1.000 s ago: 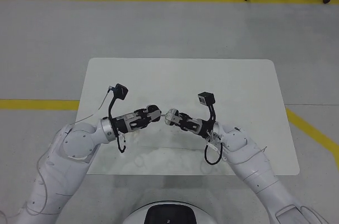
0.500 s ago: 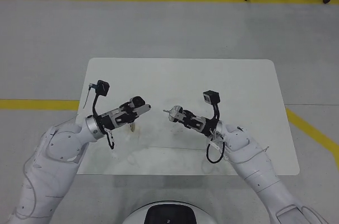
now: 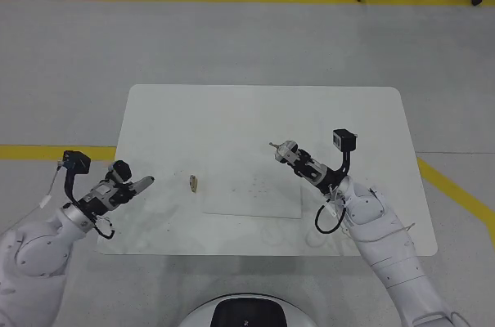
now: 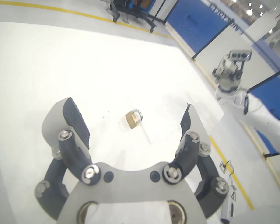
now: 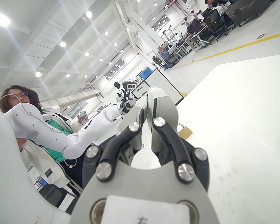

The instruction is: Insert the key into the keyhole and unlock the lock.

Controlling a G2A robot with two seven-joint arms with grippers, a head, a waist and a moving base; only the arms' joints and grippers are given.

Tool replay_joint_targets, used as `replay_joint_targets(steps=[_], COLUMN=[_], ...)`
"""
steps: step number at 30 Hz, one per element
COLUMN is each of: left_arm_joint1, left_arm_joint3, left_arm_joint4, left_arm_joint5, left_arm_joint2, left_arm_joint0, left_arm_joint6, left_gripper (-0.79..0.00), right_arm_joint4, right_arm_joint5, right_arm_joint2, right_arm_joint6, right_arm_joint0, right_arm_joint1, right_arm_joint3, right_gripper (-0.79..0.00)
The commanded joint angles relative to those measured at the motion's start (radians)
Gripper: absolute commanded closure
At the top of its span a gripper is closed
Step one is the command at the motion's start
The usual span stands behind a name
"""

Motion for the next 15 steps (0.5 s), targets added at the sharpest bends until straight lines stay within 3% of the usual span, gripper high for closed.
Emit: replay_joint_targets(steps=[1,6,11,15], left_arm_joint1=[-0.005,-0.026,-0.042,-0.048], left_arm_joint3=[-0.015,0.003,0.052,0.073], left_arm_joint4=[0.157,0.452,0.545,0.593], left_arm_joint5=[0.034,0.182,0.27,0.306], left_arm_joint2=[0.064,0.247,0.351,0.387], left_arm_joint0=[0.001,-0.037,-0.093,-0.115], left_arm_joint6=[0.037,0.171,0.21,0.209], left_gripper=[-0.785,-0.785,-0.785,-0.677], right_arm_joint4=[0.0,0.0,0.0,0.0], right_arm_joint5=[0.0,0.0,0.0,0.0], right_arm_joint2=[0.0,0.0,0.0,0.0], right_arm_joint6=[0.0,0.0,0.0,0.0], right_arm_joint0=[0.0,0.0,0.0,0.0], right_arm_joint1=[0.0,0.0,0.0,0.0], right_arm_joint3=[0.0,0.0,0.0,0.0], right_gripper=[0.0,0.0,0.0,0.0])
